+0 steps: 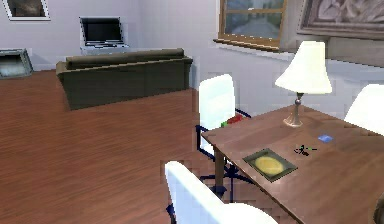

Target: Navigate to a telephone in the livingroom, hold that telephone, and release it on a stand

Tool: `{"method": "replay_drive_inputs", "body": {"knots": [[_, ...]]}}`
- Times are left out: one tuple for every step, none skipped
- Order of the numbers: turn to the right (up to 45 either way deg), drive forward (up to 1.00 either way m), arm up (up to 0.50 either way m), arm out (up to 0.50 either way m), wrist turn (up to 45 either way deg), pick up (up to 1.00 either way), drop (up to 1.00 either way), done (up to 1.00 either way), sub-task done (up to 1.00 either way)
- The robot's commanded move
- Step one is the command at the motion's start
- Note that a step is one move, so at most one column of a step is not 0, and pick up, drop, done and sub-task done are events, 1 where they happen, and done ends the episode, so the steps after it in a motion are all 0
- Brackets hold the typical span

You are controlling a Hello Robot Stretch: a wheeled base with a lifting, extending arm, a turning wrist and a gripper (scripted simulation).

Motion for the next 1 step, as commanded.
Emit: {"method": "replay_drive_inputs", "body": {"knots": [[0.0,0.0,0.0,0.0,45.0,0.0,0.0,0.0,0.0]]}}
